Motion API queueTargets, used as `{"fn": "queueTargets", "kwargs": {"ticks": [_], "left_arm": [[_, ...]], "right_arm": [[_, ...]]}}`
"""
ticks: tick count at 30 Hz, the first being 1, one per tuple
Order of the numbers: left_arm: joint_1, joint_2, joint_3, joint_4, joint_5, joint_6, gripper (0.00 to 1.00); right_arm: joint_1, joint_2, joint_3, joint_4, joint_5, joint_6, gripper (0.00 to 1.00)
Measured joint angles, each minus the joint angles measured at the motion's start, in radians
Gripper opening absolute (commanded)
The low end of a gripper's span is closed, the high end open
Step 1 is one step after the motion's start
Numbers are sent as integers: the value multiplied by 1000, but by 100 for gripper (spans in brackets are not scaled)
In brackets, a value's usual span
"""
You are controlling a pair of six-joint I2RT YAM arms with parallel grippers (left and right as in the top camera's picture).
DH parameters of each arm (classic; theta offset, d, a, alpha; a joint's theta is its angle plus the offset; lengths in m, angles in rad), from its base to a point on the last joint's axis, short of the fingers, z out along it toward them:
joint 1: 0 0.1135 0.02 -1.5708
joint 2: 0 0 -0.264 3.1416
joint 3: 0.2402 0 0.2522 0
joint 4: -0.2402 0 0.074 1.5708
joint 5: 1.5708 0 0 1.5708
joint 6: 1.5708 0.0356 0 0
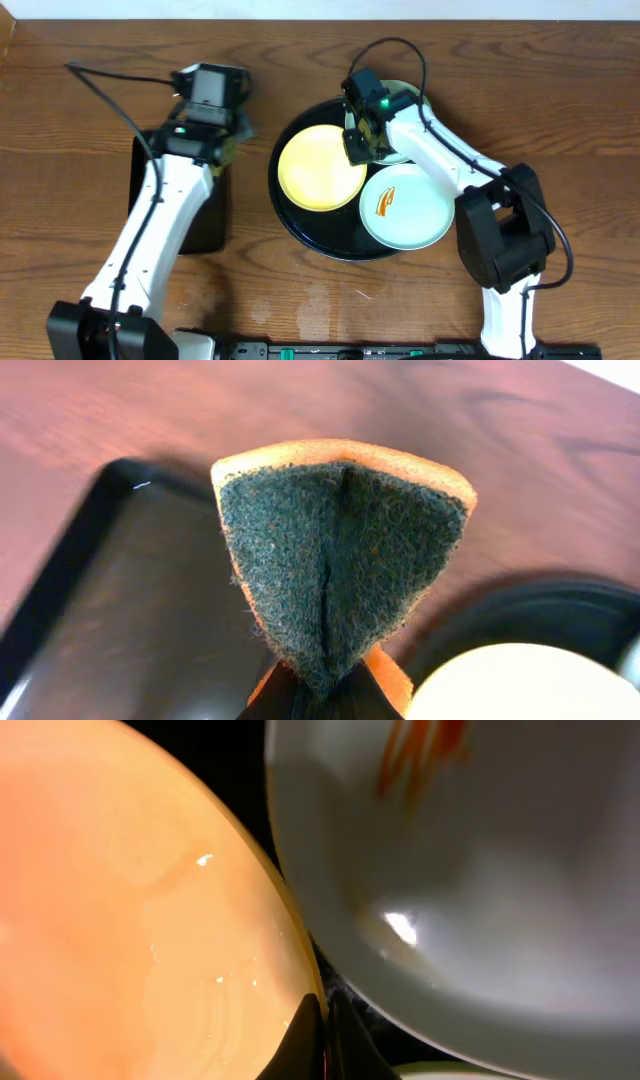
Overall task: Clean dirty plates on tray and stack at the side
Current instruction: 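Lift the sponge with the left gripper back over the black tray, then grasp the yellow plate rim with the right gripper and lift it right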
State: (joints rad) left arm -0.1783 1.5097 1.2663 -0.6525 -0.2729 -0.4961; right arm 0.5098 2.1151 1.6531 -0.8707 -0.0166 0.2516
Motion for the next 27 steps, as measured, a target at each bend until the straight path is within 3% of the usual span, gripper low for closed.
{"fn": "queueTargets", "kwargs": {"ticks": [9,18,27], "left_arm": [[149,2,-1,-82,-3,-9,7],[162,2,-1,-84,-3,-24,8],[162,2,-1,-87,-3,-25,7]], "right_arm": [[1,-73,111,-37,124,-152,1],[95,-89,172,-28,351,-367,1],[235,-89,174,105,612,-606,1]]}}
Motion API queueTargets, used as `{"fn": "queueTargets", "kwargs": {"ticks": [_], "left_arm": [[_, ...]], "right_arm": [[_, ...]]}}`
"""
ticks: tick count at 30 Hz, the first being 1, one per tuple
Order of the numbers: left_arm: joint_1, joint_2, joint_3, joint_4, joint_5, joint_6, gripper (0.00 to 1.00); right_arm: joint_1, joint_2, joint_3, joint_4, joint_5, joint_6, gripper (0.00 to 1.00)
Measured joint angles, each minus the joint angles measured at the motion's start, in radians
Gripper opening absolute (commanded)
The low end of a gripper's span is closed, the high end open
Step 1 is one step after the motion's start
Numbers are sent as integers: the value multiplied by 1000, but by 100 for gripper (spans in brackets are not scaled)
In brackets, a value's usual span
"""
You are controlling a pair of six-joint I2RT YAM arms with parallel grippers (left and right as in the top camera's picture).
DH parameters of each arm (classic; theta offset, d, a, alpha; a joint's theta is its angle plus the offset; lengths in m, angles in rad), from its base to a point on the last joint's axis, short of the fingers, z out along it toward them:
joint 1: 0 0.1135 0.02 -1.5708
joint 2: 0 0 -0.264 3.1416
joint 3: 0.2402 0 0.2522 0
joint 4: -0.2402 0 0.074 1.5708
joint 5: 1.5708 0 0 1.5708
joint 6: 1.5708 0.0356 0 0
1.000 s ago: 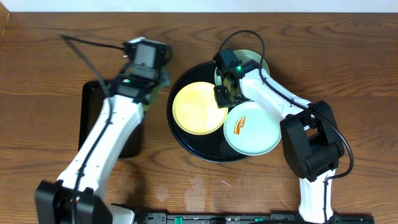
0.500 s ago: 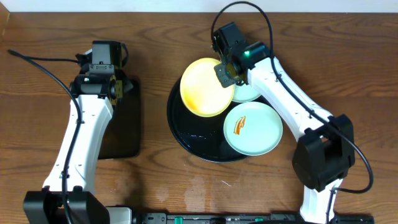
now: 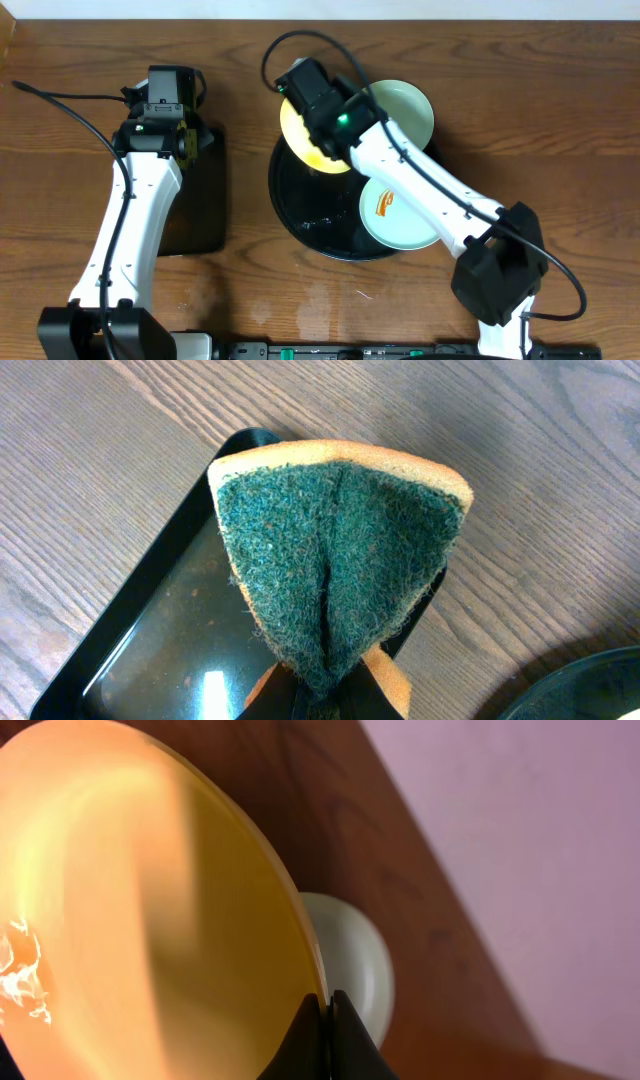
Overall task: Clean dirty plates on tray and stack at the side
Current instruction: 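Grasp the yellow plate rim with the right gripper and lift it right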
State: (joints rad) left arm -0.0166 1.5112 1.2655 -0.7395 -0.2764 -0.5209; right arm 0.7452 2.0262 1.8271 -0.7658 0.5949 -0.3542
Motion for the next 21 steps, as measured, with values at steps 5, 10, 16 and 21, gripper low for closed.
{"fn": "queueTargets", "kwargs": {"ticks": [5,10,16,21], "left_arm": [[0,0,0,-1,0,0,7],[0,0,0,-1,0,0,7],[0,0,0,-1,0,0,7],[0,0,0,-1,0,0,7]], "right_arm": [[19,0,0,45,102,-103,1],[18,0,1,103,192,-182,1],[24,0,2,133,251,-246,1],[47,0,2,134,264,-260,1]]}}
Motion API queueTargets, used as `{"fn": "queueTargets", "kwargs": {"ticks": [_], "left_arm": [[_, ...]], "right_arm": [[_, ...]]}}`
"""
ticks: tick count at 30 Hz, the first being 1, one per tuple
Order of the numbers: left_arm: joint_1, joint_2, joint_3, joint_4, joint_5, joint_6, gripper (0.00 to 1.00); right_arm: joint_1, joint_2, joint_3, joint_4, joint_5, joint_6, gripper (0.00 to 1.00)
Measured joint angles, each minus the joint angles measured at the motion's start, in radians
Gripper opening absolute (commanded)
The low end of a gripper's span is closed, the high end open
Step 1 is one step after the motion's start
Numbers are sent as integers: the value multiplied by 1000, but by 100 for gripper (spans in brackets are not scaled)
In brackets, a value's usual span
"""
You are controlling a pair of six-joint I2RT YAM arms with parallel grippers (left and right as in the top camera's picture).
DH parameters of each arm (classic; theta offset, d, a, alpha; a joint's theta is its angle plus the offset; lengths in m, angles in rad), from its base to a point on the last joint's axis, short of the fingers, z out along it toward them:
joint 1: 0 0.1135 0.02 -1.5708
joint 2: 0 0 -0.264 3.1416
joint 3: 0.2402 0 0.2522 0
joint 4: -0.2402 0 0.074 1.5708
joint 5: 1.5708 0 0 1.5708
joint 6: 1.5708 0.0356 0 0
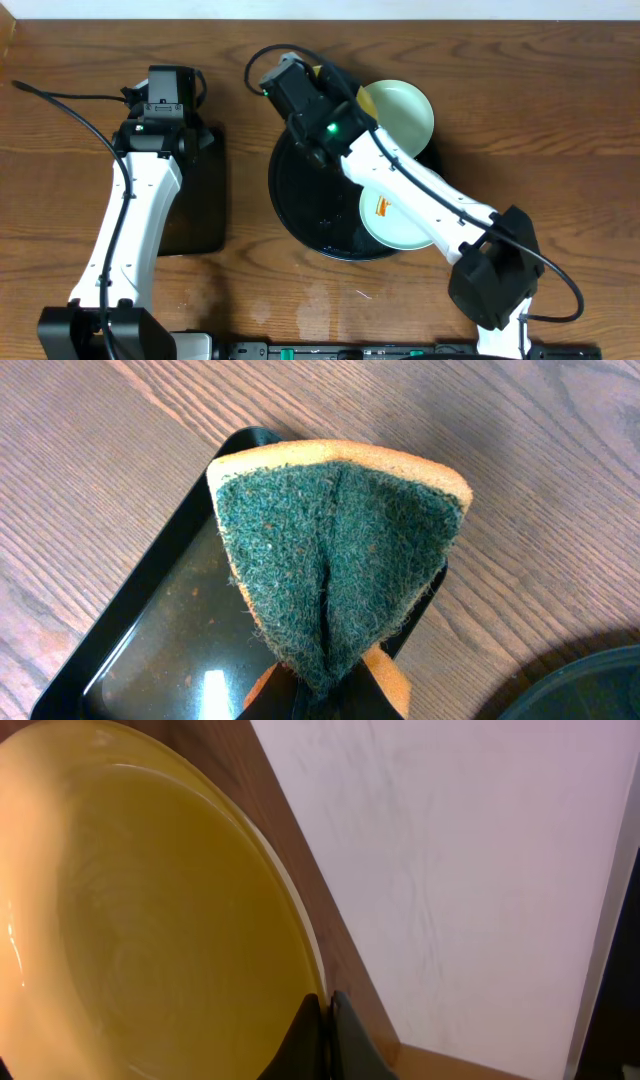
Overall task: Clean dirty plates on tray and stack at the side
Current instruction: 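Grasp the yellow plate rim with the right gripper and lift it right, then set the yellow plate down at the upper right with the right gripper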
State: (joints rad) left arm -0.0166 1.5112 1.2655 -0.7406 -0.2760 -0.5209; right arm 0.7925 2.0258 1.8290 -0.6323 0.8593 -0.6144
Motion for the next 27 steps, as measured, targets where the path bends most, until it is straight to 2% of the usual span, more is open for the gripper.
{"fn": "queueTargets", "kwargs": {"ticks": [8,14,20,27], "left_arm": [[0,0,0,0,0,0,7],[0,0,0,-6,0,0,8],[0,0,0,-11,0,0,7],[0,0,0,-11,0,-3,7]], "right_arm": [[-6,0,0,-2,-13,80,1],[-77,0,2,-70,-125,299,1],[-274,-11,9,-148,-460,512,1],[-643,-37,23,-205,-989,620,1]]}}
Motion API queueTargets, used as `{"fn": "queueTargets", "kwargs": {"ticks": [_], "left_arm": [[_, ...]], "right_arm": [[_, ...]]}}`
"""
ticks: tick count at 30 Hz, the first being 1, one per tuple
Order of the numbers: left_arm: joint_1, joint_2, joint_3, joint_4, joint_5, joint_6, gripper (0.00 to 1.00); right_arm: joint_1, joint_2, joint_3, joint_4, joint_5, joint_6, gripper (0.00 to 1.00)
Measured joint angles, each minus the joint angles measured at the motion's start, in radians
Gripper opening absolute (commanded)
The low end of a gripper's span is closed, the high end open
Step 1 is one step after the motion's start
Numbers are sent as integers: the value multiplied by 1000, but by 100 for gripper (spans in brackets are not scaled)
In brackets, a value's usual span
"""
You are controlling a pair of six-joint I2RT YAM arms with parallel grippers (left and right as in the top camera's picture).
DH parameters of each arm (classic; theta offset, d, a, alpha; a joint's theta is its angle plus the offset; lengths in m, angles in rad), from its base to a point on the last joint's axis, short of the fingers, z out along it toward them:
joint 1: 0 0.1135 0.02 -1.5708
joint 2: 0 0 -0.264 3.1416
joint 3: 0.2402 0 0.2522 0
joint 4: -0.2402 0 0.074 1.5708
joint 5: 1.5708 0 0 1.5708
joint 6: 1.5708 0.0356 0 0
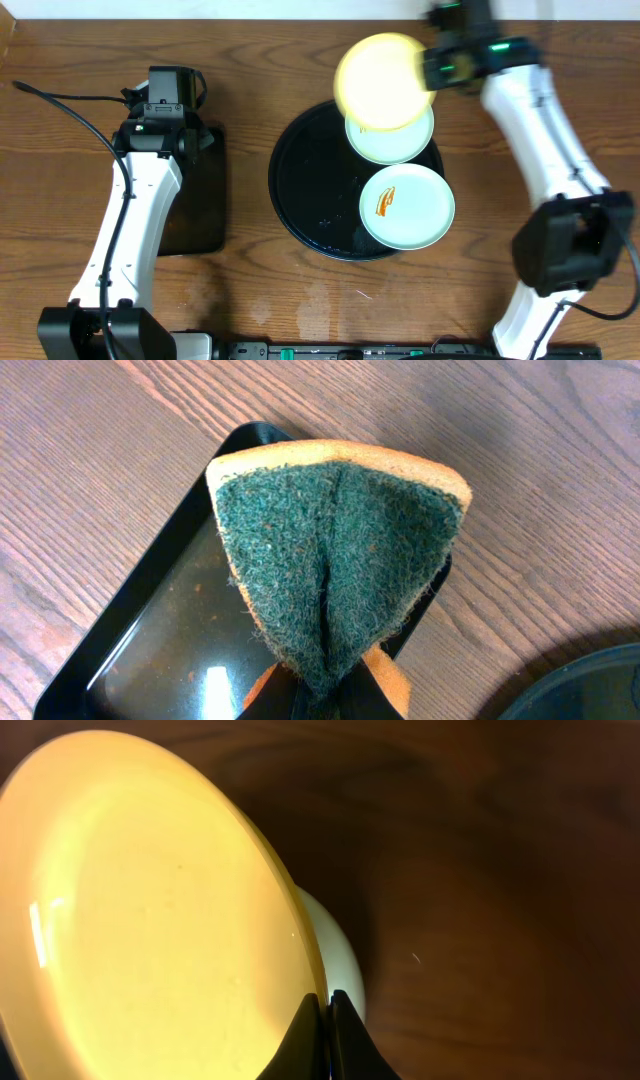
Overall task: Clean dirty plates on tray and stack at the side
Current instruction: 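Set the yellow plate down at the upper right with the right gripper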
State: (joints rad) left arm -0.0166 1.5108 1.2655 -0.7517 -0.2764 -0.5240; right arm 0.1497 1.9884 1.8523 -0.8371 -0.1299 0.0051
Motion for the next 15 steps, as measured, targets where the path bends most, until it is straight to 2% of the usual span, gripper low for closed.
{"fn": "queueTargets", "kwargs": {"ticks": [4,7,15], "left_arm": [[0,0,0,0,0,0,7],[0,0,0,1,0,-1,7],[0,0,0,1,0,-2,7]], "right_arm": [[-197,0,0,-48,-148,18,1],[-297,0,0,-66,-184,17,1],[-452,1,-36,0,-109,18,1]]}}
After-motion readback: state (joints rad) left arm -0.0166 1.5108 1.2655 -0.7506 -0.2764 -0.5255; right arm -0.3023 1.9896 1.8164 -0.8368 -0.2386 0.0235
